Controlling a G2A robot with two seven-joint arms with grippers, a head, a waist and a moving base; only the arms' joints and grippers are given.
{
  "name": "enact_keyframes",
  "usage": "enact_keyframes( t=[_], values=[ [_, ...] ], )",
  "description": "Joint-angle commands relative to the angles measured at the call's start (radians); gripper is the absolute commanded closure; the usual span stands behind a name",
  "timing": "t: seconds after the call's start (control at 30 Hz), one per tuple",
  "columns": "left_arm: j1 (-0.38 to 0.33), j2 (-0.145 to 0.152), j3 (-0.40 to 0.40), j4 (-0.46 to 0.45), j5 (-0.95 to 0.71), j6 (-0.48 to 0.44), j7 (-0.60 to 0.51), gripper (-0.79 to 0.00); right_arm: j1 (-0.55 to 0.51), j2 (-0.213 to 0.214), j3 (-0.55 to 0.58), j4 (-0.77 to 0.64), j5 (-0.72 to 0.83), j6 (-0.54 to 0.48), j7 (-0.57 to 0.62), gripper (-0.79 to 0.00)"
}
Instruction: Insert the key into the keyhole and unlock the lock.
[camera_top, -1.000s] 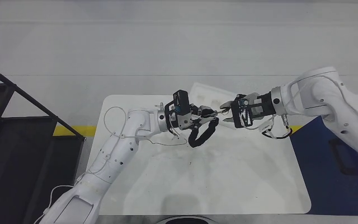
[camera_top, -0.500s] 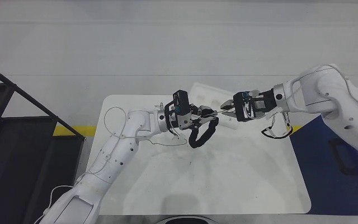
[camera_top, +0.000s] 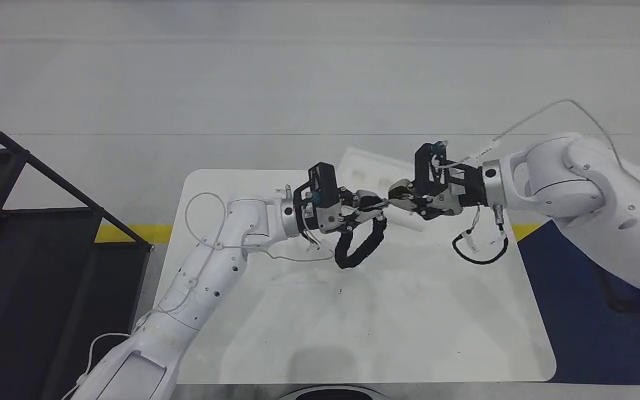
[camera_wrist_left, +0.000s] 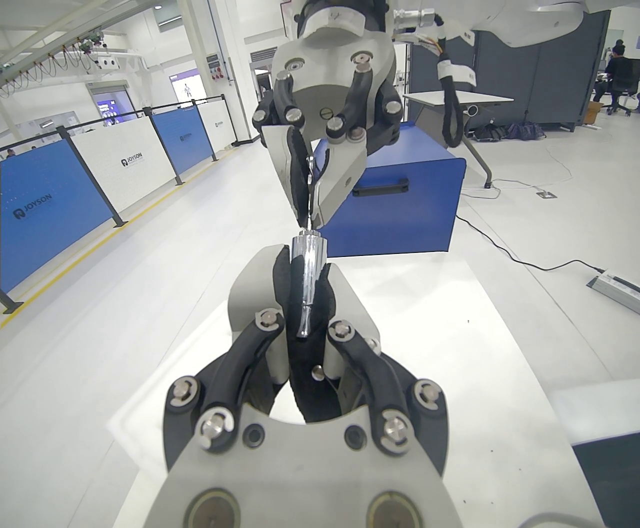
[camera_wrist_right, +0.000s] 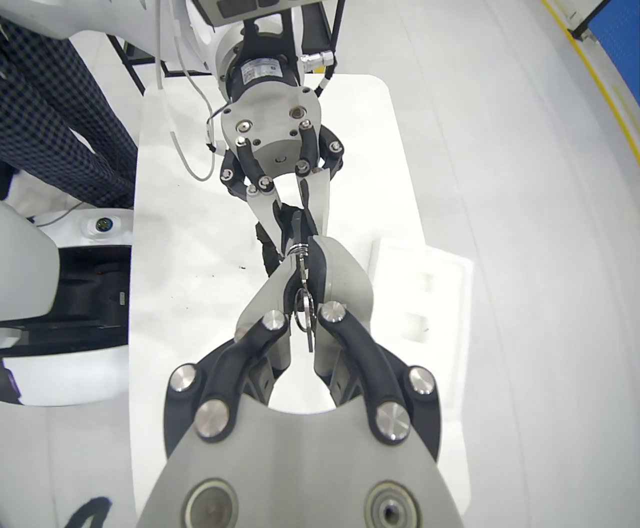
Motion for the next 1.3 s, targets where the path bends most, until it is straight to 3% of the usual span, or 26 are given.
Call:
enact_keyframes(
  t=[0.0,0.07,0.13,0.17,0.37,0.67,1.07,1.1,1.13,1.27],
  values=[
    [0.003,0.001,-0.001,-0.003,0.001,0.001,-0.001,0.0,-0.005,0.002,0.006,-0.009,0.052,0.016,0.029,0.0],
    [0.006,0.001,-0.002,-0.005,0.0,-0.001,-0.003,0.0,-0.014,0.004,0.012,-0.019,0.089,0.016,0.055,0.0],
    [0.008,0.002,-0.003,-0.007,-0.001,-0.001,-0.005,0.0,-0.021,0.006,0.022,-0.023,0.118,0.016,0.075,-0.228],
    [0.009,0.002,-0.002,-0.007,-0.001,-0.002,-0.005,0.0,-0.024,0.007,0.027,-0.025,0.122,0.013,0.083,-0.785],
    [0.016,0.009,-0.013,-0.001,0.029,-0.015,-0.032,0.0,-0.049,0.019,0.071,-0.009,0.153,-0.023,0.072,-0.785],
    [0.049,0.029,-0.017,0.038,0.176,-0.036,-0.118,0.0,-0.139,0.048,0.183,0.045,0.182,-0.022,-0.09,-0.785],
    [0.059,0.028,0.075,0.163,0.296,-0.078,-0.162,-0.015,-0.223,0.072,0.278,0.021,0.24,-0.036,-0.096,-0.785],
    [0.055,0.027,0.085,0.171,0.308,-0.09,-0.17,-0.32,-0.227,0.072,0.283,0.018,0.242,-0.037,-0.093,-0.785],
    [0.053,0.027,0.091,0.182,0.307,-0.101,-0.171,-0.763,-0.233,0.072,0.287,0.016,0.249,-0.036,-0.095,-0.785],
    [0.044,0.022,0.103,0.213,0.27,-0.106,-0.141,-0.785,-0.251,0.067,0.302,0.015,0.256,-0.026,-0.113,-0.785]
  ],
)
